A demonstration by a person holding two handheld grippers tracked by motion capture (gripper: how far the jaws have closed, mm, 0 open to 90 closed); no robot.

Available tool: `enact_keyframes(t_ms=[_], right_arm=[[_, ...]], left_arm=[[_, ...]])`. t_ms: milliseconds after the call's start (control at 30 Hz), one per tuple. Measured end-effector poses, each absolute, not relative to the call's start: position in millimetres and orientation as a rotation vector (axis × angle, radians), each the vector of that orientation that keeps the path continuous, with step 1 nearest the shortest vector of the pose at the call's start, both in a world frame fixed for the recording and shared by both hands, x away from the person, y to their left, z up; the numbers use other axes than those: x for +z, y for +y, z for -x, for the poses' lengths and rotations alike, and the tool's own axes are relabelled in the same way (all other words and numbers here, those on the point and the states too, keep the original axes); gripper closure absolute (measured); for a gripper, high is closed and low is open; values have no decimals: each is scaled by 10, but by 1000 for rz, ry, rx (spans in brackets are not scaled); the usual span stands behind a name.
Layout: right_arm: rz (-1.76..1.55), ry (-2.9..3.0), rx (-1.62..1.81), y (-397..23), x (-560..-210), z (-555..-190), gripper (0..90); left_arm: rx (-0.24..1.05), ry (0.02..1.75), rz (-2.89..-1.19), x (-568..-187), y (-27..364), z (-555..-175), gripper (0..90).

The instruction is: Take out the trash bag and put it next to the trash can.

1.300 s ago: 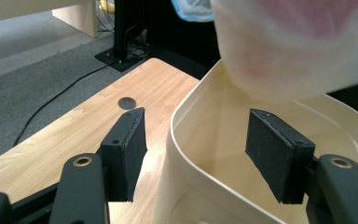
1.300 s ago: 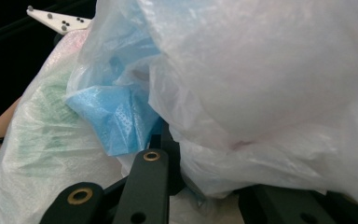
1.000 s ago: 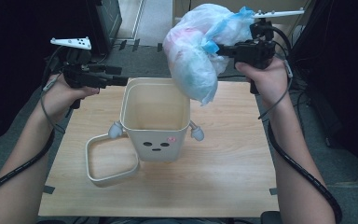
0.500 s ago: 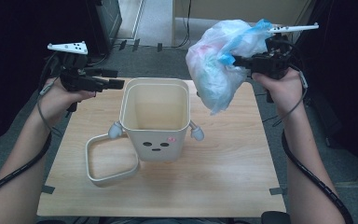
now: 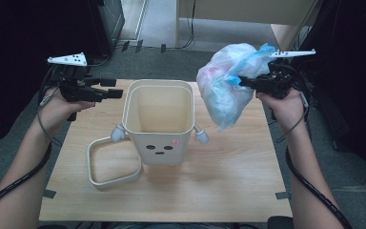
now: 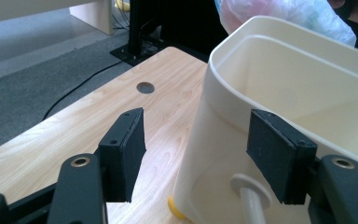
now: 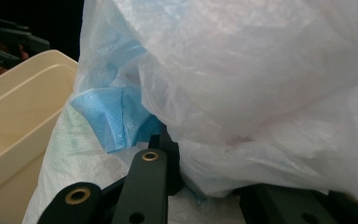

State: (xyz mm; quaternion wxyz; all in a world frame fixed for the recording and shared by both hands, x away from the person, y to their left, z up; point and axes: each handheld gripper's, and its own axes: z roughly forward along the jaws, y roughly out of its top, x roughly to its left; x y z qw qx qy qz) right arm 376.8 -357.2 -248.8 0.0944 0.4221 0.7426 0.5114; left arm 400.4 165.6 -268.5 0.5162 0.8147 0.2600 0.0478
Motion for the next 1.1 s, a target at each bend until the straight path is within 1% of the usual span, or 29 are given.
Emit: enact_keyframes(t_ms=[300,800,1100], right_arm=[[-1242,2222,1469,-3518,-2710,-3771,768],[-1257,2265,1427,-3425,-3092,-3774,753],[-1285,2267,1423,-3410,-3334,-3769,748]], left_arm=[[150,609,-1975,-2874,1707,-3963,361],[174,606,-1987,-3203,1782,-3880,351],[157,624,-1972,-3365,1810,-3865,350]])
